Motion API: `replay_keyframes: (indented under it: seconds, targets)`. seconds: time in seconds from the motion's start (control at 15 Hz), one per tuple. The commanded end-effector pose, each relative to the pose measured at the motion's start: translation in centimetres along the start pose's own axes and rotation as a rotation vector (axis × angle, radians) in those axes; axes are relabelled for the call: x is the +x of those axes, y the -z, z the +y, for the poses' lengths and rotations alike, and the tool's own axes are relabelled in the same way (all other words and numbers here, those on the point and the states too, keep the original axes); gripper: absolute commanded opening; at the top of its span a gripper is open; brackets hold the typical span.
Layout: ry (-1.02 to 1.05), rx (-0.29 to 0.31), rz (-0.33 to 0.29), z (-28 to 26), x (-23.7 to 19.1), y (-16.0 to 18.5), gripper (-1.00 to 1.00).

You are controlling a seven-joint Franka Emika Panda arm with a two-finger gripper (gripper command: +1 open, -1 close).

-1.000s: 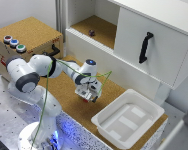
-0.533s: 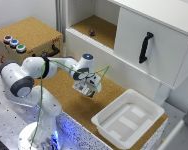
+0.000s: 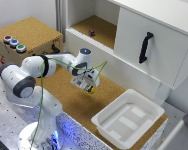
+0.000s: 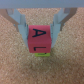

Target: Stack the pink block on top of the yellow block

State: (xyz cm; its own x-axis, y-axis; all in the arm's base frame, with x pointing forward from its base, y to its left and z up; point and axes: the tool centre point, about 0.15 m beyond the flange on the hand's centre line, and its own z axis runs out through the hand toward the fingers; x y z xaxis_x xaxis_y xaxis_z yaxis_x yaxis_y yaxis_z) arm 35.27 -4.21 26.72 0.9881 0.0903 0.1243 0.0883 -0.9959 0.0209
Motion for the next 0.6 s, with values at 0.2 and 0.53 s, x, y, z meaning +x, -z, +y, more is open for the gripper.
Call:
replay_keyframes:
  seconds: [0.2,0.53]
  targets:
    - [-0.045,-0.005,-0.162,-0.1,5.1,-3.9,-1.00]
    - [-0.058,-0.023,-0.175,0.7,4.6,-3.9,1.00]
